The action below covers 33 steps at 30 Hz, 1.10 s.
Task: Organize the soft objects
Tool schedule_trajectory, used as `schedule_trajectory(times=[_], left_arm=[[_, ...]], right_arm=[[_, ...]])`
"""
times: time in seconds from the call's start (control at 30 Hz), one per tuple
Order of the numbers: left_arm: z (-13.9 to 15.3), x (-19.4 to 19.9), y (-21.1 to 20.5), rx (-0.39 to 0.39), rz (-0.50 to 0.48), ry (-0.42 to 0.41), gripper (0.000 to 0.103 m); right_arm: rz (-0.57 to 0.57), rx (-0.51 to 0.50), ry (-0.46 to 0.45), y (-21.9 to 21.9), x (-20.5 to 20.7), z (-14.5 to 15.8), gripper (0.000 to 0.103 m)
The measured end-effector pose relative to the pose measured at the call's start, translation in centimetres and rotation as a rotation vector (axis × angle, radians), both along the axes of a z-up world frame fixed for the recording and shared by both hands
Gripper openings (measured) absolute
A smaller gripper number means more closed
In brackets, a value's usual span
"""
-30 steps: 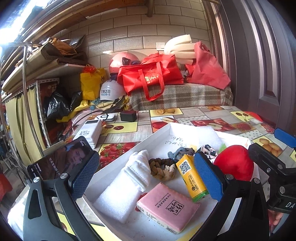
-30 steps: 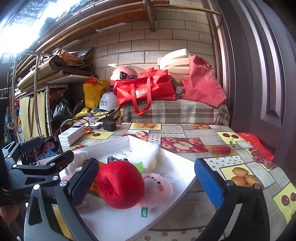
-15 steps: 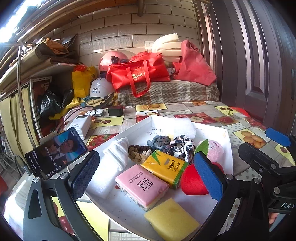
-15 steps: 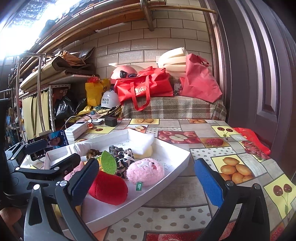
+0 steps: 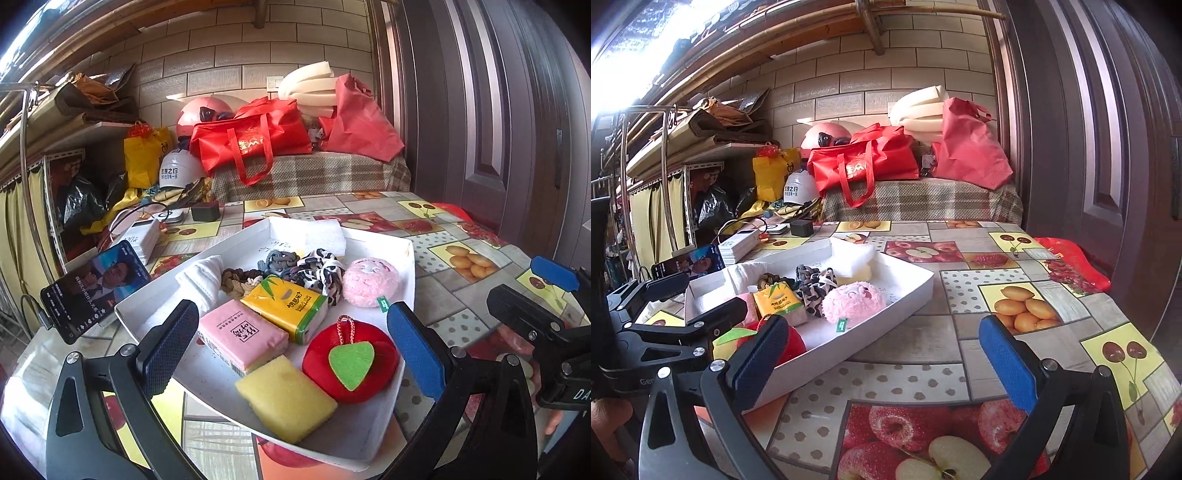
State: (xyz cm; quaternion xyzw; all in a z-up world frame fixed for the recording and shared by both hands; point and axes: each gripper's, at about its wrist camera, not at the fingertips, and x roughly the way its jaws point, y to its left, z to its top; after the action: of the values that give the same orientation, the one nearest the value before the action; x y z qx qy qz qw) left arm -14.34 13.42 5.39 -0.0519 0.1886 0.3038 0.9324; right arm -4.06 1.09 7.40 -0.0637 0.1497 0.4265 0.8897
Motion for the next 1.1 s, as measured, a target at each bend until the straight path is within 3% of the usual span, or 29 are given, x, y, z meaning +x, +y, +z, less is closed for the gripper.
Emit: schedule_trajectory(times=[0.17,0.3,0.4,0.57,0.7,0.77,0.9,1.03,1.1], left_arm=[[0.0,-0.5,-1.8,-0.009,-0.016,0.01,0.103],[-0.2,-0.8,-1.4,-0.055,0.027,0.024,0.103],[-0.2,-1.1,-1.2,-0.057,0.07,0.023,0.103],[0.1,-1.6,-2.1,0.009,0.124,0.033,0.103],[0.2,-1.7,-2.5,0.019,0.143,0.046,0.103],[0.1,-1.4,-2.9,0.022,0.153,0.081,0.103],[-0.3,-0.4,-4.0,0.063,0.154,0.145,0.103],[0.3,-0.8,-5.4,0.162,0.221,0.134,0.103],[0.4,-1.0,-5.8,0.173,0.185,0.115,0.103]], right_arm=[[-0.05,0.09,-0.008,-2.8,0.2,0.8,0.103],[-0.077,0.078,-0.019,-4.4,-0.5,1.0,0.103],[-0.112,0.142,-0.092,-6.7,-2.0,1.5,0.103],[-0.205,0.213,-0.174,-9.4,-3.8,1.8,0.103],[-0.203,0.129,-0.081,-8.8,-2.1,1.5,0.103],[-0.213,0.133,-0.057,-9.0,-1.8,1.4,0.103],[-0.289,0.169,-0.082,-9.9,-2.4,1.3,0.103],[-0.31,0.179,-0.085,-10.2,-2.6,1.2,0.103],[-0.308,0.183,-0.083,-10.2,-2.6,1.2,0.103]])
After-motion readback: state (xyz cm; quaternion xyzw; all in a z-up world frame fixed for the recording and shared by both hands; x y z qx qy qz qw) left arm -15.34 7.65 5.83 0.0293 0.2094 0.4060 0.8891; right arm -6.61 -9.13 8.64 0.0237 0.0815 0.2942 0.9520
